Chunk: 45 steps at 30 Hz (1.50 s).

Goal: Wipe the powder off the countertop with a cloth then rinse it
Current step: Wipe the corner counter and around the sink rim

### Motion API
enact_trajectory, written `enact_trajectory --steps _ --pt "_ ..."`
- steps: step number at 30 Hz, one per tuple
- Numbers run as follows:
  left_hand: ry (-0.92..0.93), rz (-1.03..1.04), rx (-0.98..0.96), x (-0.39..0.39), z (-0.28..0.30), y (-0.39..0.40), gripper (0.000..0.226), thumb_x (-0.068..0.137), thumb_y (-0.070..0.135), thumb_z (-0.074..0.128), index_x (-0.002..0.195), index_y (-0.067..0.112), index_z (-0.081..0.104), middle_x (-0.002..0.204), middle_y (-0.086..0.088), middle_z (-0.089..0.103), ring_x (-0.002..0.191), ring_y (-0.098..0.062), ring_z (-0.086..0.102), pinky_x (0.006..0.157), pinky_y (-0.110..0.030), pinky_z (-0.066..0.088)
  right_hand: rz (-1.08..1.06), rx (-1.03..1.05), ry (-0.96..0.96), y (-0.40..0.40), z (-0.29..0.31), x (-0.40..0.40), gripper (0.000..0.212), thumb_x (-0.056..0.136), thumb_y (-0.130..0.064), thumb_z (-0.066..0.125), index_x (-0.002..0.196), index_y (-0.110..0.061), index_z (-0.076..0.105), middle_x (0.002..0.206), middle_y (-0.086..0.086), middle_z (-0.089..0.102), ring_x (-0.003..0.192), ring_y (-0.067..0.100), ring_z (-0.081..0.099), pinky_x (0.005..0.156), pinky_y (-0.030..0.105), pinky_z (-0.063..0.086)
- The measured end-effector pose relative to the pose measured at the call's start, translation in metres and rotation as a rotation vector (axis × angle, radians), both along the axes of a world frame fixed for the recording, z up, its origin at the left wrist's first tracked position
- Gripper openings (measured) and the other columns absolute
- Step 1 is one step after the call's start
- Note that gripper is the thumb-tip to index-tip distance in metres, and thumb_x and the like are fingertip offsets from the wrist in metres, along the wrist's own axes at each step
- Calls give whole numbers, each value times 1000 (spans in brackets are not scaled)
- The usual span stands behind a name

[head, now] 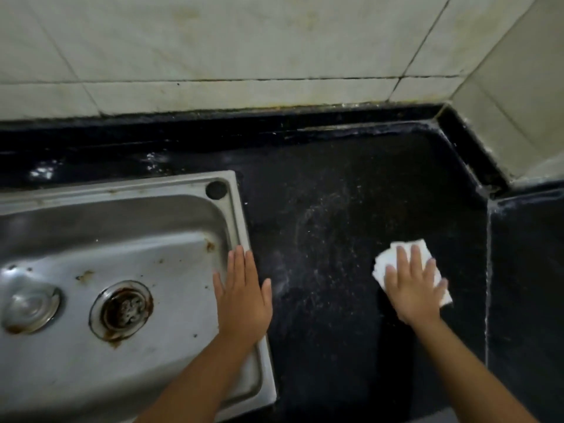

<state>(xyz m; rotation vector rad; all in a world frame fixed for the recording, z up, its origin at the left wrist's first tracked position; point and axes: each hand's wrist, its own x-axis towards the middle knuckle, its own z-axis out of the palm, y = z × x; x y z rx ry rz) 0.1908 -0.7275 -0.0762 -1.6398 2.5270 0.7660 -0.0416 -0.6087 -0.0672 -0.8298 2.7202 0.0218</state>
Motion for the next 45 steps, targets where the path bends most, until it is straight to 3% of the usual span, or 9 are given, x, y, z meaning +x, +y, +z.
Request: enact_trajectory --steps 7,11,13,17,21,27,35,39,45 --pt "22 -8 -38 2 -11 0 84 66 50 -22 142 15 -16 139 9 -29 126 -2 -28 106 -28 -19 550 23 -40 -144 -13 66 51 99 -38 13 148 -30 2 157 -2 -7 144 28 -8 113 52 -4" --pt "62 13 17 4 -14 3 75 64 50 -24 133 21 -23 136 10 -31 126 -1 -29 106 -27 -20 879 -167 90 -84 -29 122 52 94 -37 16 131 -25 51 137 3 51 128 30 44 109 46 22" --pt "79 21 39 5 -12 4 70 63 50 -24 128 23 -26 136 9 -32 125 -2 -32 102 -23 -24 954 -160 46 -31 -34 120 49 100 -36 10 136 -28 41 141 -1 45 132 25 34 110 40 11" --pt "28 15 31 4 -4 3 69 67 51 -25 130 23 -27 140 8 -32 124 -3 -33 105 -29 -22 948 -155 15 43 -35 66 49 100 -39 5 148 -33 4 156 -11 2 145 14 0 113 36 6" --pt "56 113 133 2 8 -20 53 99 37 5 143 17 -17 151 1 -25 124 0 -30 110 -34 -16 607 -1 -22 28 -15 -47 57 96 -49 -4 148 -29 11 152 -2 22 132 28 33 94 55 36" --pt "150 299 108 -36 2 -69 53 100 30 14 146 12 -7 155 -2 -12 141 -12 -13 112 -37 -9 184 -17 -4 -122 5 -120 52 99 -43 17 148 -26 10 158 -1 -2 143 29 -2 113 54 5" --pt "139 422 6 -47 -15 -73 50 100 30 16 147 18 4 155 5 -1 141 -8 -9 111 -40 -13 856 -2 -43 -228 -15 29 50 101 -37 18 148 -29 5 157 -2 -6 144 27 -4 113 49 2" --pt "226 393 23 -46 -12 -71 48 100 27 18 146 21 9 155 7 2 138 -3 -8 111 -38 -12 1117 -184 4 -144 -30 50 47 99 -37 15 133 -30 46 140 0 48 129 27 38 105 42 29" --pt "182 353 11 -47 -9 -72 49 99 29 18 146 23 5 154 8 -2 139 -5 -10 112 -39 -10 1002 -120 83 -43 -28 -61 49 99 -40 5 146 -31 15 157 -7 0 141 23 19 110 41 17"
